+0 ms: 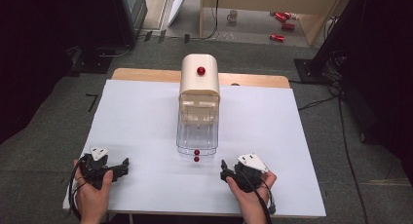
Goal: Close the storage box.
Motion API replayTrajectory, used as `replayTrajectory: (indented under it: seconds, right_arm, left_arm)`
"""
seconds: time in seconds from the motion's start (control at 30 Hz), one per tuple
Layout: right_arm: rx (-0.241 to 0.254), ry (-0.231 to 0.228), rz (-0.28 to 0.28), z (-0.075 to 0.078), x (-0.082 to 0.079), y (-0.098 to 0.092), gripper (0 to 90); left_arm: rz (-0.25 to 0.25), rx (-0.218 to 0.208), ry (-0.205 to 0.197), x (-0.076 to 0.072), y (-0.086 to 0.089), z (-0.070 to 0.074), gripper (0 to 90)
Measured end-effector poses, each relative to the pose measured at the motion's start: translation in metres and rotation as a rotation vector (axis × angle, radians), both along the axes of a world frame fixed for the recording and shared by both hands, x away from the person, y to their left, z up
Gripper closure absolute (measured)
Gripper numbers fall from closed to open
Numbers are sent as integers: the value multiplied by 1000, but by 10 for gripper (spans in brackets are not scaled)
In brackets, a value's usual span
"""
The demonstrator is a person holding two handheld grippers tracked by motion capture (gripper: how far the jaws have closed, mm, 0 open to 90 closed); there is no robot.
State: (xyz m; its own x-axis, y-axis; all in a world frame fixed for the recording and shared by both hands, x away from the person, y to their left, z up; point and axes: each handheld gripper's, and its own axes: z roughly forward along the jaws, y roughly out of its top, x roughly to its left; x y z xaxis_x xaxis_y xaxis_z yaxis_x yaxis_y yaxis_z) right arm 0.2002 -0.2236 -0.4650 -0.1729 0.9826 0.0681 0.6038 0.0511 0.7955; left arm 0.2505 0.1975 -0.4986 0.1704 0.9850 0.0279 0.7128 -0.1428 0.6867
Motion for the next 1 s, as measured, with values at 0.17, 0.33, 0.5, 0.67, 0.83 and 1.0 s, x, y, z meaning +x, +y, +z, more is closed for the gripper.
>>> replayTrajectory:
  seconds: [0.17,0.33,0.5,0.67,0.83,1.0]
  right_arm:
    - [26,-9,21,3,4,14,312]
    - [21,-23,39,6,7,30,362]
    - [19,-24,51,12,8,41,383]
    - [19,-48,52,19,6,48,403]
    - [23,-56,66,21,4,55,425]
    - [22,-76,81,24,1,65,445]
  left_arm:
    - [0,0,1,0,0,0,0]
    - [1,-1,1,0,0,0,0]
    - [1,0,0,0,0,0,0]
    - [1,0,-1,0,0,0,0]
    - [1,0,0,0,0,0,0]
    - [1,0,1,0,0,0,0]
